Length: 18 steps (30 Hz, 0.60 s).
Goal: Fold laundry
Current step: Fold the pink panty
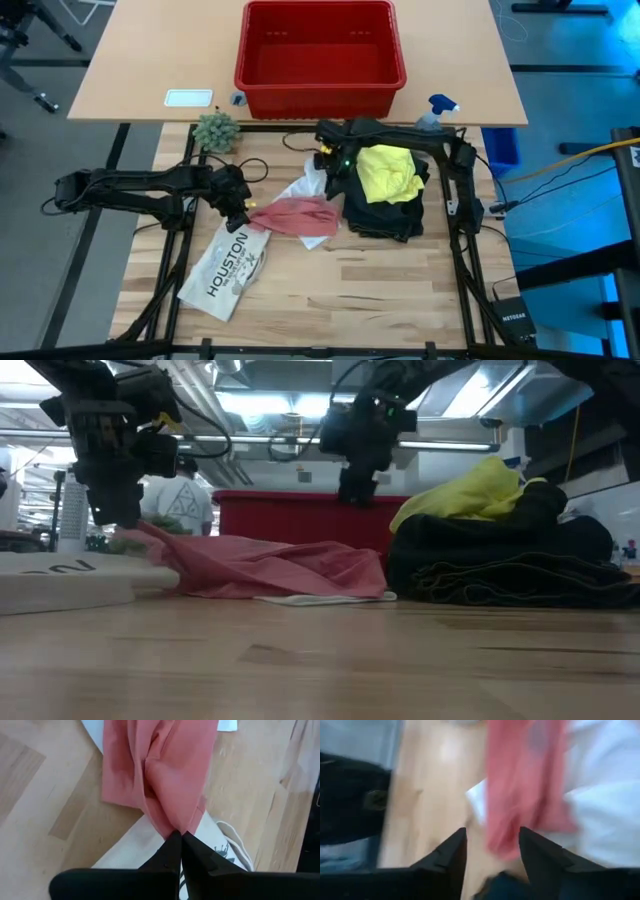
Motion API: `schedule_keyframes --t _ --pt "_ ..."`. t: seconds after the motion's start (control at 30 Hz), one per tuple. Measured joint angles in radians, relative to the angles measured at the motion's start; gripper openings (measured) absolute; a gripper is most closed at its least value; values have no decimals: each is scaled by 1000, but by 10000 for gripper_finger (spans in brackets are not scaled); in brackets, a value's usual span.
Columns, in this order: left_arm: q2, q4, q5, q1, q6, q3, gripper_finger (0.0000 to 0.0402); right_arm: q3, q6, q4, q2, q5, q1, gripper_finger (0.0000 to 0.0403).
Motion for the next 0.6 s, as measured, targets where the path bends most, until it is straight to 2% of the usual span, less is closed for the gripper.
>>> schedule_keyframes --t 0.13,0.23,0.33,0.47,0.6 --pt "0 0 -4 0 10 0 0 0 50 171 -3 129 32 182" --pt "0 0 -5 0 -5 0 0 1 116 285 8 237 84 168" --pt "0 1 -29 0 -18 0 0 -2 161 353 26 319 134 122" --pt "0 2 -71 0 -9 0 0 0 211 474 45 388 159 22" --pt "0 5 -83 0 19 0 0 -1 320 544 106 404 145 15"
